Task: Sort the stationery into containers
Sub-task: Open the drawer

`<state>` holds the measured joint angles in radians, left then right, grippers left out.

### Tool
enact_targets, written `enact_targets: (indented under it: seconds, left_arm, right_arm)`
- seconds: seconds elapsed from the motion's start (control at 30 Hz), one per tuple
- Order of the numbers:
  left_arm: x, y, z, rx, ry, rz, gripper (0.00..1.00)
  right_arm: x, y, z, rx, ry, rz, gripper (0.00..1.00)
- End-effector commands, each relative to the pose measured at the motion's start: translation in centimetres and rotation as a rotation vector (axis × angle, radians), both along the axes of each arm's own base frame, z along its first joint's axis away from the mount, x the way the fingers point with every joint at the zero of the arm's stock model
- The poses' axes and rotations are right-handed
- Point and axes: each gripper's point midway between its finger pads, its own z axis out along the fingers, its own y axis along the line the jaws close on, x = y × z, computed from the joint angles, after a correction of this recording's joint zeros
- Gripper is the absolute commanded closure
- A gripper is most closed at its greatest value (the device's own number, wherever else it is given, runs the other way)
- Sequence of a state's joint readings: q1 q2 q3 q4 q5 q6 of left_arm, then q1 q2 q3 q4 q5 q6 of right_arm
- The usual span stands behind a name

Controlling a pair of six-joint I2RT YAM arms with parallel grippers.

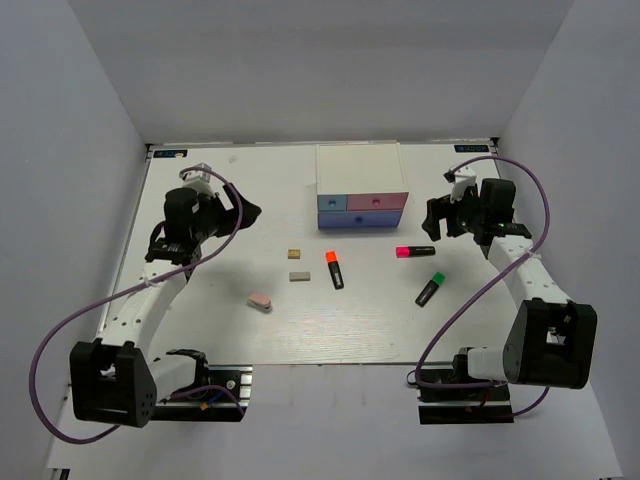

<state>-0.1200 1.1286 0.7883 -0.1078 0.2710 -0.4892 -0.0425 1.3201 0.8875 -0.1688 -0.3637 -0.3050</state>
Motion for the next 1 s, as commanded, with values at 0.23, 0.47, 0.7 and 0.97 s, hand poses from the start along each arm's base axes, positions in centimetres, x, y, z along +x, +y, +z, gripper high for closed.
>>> enact_targets:
  seconds: [0.23, 0.47, 0.7, 0.97]
  left_arm:
    - [0.7, -5.0, 2.4, -0.032, -0.041, -0.19, 0.01]
    - [0.9, -9.6, 2.1, -0.019, -0.025, -0.283, 0.04]
    - [1.3, -14.3, 0.3, 0.024, 0.028, -0.343, 0.55]
    - [2.6, -18.5, -2.1, 0.098, 0.092, -0.341, 0.24]
  right_arm:
    - [-0.2, 0.9, 1.7, -0.053, -0.06, 0.153, 0.1]
    - [-0.4, 1.2, 2.1, -0.036, -0.064, 0.171, 0.18]
    - [0.4, 0.9, 5.2, 0.01, -0.224, 0.085, 0.61]
    - [-1.7, 2.8, 3.1, 0.103, -0.141, 0.157, 0.11]
